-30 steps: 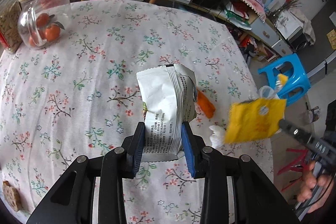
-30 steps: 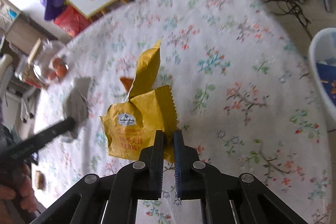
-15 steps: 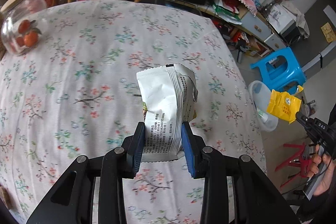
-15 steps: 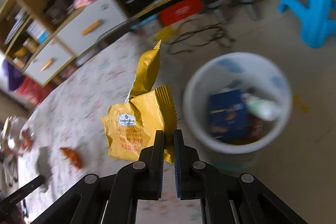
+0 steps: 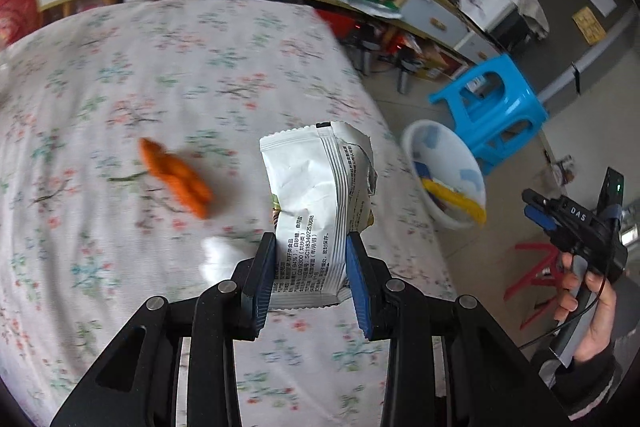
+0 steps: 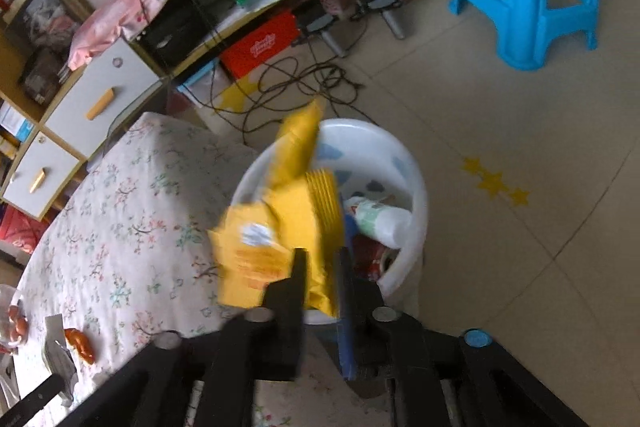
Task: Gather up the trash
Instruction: 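Carry the white snack bag and yellow bag to the wastebasket and release both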
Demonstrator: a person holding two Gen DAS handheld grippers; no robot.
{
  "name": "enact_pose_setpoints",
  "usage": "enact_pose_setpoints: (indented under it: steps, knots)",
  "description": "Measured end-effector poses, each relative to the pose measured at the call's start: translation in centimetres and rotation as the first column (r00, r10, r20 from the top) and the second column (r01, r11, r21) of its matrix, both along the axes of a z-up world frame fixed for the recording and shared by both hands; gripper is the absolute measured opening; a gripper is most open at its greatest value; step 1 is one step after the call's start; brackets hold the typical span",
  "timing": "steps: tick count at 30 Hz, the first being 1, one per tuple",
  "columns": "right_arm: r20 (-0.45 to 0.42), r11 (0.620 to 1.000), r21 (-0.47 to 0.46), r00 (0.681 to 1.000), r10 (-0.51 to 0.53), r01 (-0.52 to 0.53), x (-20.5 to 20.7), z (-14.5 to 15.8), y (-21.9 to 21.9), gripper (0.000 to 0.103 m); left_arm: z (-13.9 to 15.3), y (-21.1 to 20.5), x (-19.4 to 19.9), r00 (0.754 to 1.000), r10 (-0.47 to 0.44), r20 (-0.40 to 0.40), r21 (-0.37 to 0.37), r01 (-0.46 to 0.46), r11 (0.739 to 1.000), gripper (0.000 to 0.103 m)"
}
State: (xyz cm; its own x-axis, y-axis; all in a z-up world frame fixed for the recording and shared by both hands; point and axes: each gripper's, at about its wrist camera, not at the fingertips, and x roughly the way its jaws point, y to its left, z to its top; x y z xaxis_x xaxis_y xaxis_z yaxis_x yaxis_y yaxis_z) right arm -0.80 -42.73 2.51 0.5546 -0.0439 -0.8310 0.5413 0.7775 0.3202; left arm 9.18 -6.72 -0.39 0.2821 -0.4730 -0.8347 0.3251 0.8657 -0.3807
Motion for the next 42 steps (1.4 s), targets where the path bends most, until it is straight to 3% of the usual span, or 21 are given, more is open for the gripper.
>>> enact_pose_setpoints:
  steps: [1,10,19,31,33,37,42]
  knots:
    - [-0.002,1.000,-0.005,1.000,-0.006,0.006,-0.1,-0.1,-0.3,0.045,0.0,-1.0,-0.1,1.000,-0.019,0.006,0.012,0.019,1.000,0.036]
    - [-0.011,1.000,0.008,1.000,-0.020,0.020,-2.5,0.2,-2.6,0.048,-0.9,-8.2,-0.4,0.992,-0.121,0.032,0.056,0.119,0.991,0.036]
    - [-0.034,1.000,-0.001,0.999,-0.016,0.016,-4.4,-0.1,-4.2,0.052,-1.7,-15.6,-0.2,0.981,-0.189,0.047,0.047,0.187,0.981,0.037]
    - [-0.030,0.999,0.006,0.999,-0.041,0.041,-6.2,0.0,-5.8,0.053,-1.7,-21.2,0.3,0.962,-0.248,0.116,0.063,0.242,0.968,0.038]
    - [-0.029,0.999,0.004,0.999,-0.044,0.045,-6.4,0.0,-5.9,0.053,-1.8,-21.4,0.6,0.960,-0.254,0.114,0.041,0.251,0.967,0.042]
    - [-0.030,0.999,0.002,0.998,-0.049,0.049,-6.8,0.0,-6.1,0.053,-1.5,-21.3,1.0,0.972,-0.203,0.120,0.052,0.198,0.979,0.077]
    - [-0.014,0.998,0.003,0.998,-0.059,0.059,-6.8,0.4,-6.1,0.060,-0.8,-19.6,1.1,0.980,-0.161,0.119,0.081,0.152,0.985,0.081]
